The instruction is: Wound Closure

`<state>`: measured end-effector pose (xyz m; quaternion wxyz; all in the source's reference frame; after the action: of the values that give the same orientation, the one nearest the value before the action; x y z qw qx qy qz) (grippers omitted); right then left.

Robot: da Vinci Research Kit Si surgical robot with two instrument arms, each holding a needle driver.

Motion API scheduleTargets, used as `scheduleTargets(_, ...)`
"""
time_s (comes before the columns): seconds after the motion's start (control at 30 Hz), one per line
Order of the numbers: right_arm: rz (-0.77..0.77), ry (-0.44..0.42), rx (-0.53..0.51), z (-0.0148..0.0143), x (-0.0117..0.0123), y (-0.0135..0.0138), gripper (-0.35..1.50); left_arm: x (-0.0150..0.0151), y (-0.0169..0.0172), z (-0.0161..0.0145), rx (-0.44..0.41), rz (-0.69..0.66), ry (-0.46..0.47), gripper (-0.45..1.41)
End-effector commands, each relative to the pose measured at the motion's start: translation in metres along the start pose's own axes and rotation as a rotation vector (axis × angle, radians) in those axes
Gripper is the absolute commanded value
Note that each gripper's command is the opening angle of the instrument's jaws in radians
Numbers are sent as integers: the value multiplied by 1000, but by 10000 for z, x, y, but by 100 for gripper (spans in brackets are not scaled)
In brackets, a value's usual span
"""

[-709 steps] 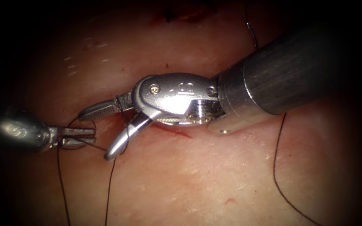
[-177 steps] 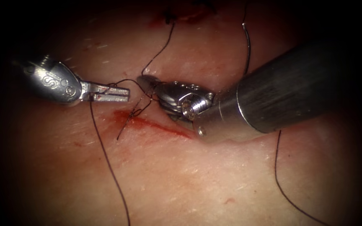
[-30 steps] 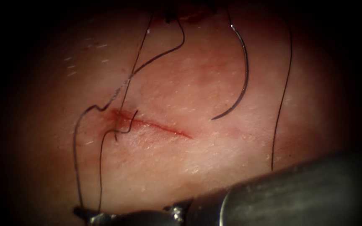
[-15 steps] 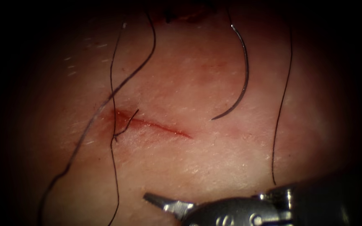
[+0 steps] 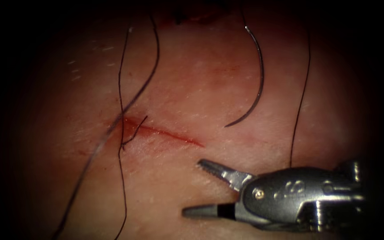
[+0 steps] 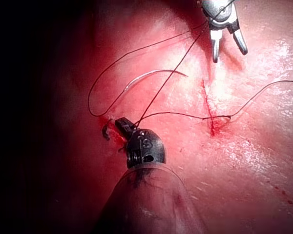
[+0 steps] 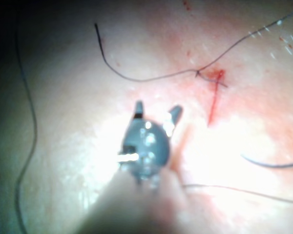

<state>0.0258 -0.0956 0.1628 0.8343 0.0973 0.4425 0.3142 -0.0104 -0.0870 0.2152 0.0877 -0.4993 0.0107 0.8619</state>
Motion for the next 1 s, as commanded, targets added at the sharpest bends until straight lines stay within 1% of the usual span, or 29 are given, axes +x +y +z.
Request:
scheduleTargets(0.03,21,10,-1,18,-1,-7,133,3,14,2,-5,-9,5,-45)
scheduleTargets(0.13,72,49,9,39,4,-3,133,10,16,-8,-2,-12,16,-45)
scheduleTargets(0.23,86,92,27,62,7,-1,133,17,20,-16,-4,-18,17,-45)
scheduleTargets(0.37,90,117,32,89,7,2,133,23,25,-21,-5,-18,15,-45)
scheduleTargets(0.5,102,125,21,105,9,9,135,28,31,-27,-8,-16,15,-45)
scheduleTargets(0.6,115,126,14,114,10,16,145,32,35,-32,-9,-13,13,-45)
scheduleTargets(0.77,122,129,-3,130,5,23,148,41,41,-37,-12,-9,13,-45)
scheduleTargets(0.87,131,130,-11,141,3,22,148,47,44,-38,-17,-12,17,-45)
scheduleTargets(1.0,140,131,-16,156,9,13,148,52,47,-38,-20,-15,21,-45)
